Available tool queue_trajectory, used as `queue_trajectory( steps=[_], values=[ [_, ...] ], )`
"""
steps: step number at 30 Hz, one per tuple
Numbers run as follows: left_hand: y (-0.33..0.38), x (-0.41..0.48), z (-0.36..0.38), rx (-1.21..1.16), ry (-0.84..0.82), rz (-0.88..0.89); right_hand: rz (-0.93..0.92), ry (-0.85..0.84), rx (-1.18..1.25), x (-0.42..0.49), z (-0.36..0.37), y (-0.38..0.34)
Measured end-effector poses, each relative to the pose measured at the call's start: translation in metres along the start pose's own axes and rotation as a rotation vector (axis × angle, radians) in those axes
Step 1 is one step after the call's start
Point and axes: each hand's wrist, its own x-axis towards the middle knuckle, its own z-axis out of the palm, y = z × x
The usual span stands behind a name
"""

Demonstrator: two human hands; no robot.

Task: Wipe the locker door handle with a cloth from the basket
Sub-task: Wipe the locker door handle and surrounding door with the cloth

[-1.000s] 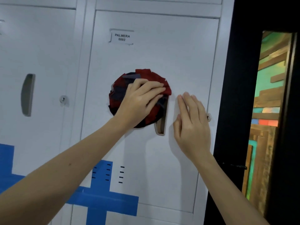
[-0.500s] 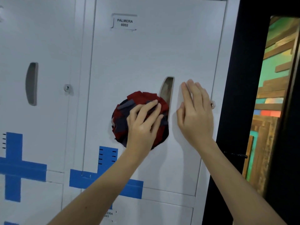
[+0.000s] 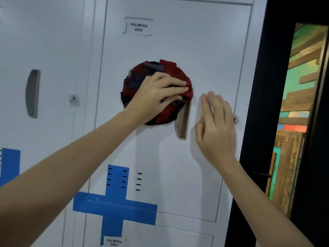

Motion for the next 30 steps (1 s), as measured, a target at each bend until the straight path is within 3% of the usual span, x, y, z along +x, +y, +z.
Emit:
queue_trajectory(
  steps=[5, 15, 18, 24, 30],
  values=[
    [0.034, -0.024, 0.015, 0.05, 0.138, -0.249, 0.002, -0.004, 0.01, 0.0, 0.0, 0.0],
    [0.11, -0.074, 0.036, 0.054, 0.223, -0.582, 0.012, 0.011, 0.005, 0.0, 0.0, 0.0],
    [0.109, -0.087, 0.035, 0.045, 0.224, -0.5, 0.012, 0.0, 0.0, 0.001, -0.001, 0.0],
    [0.054, -0.072, 0.011, 0.026, 0.072, -0.09, 0.005, -0.002, -0.008, 0.0, -0.001, -0.001],
    [0.003, -0.004, 0.002, -0.02, 0.012, 0.025, 0.007, 0.0, -0.006, 0.001, -0.002, -0.001]
  ],
)
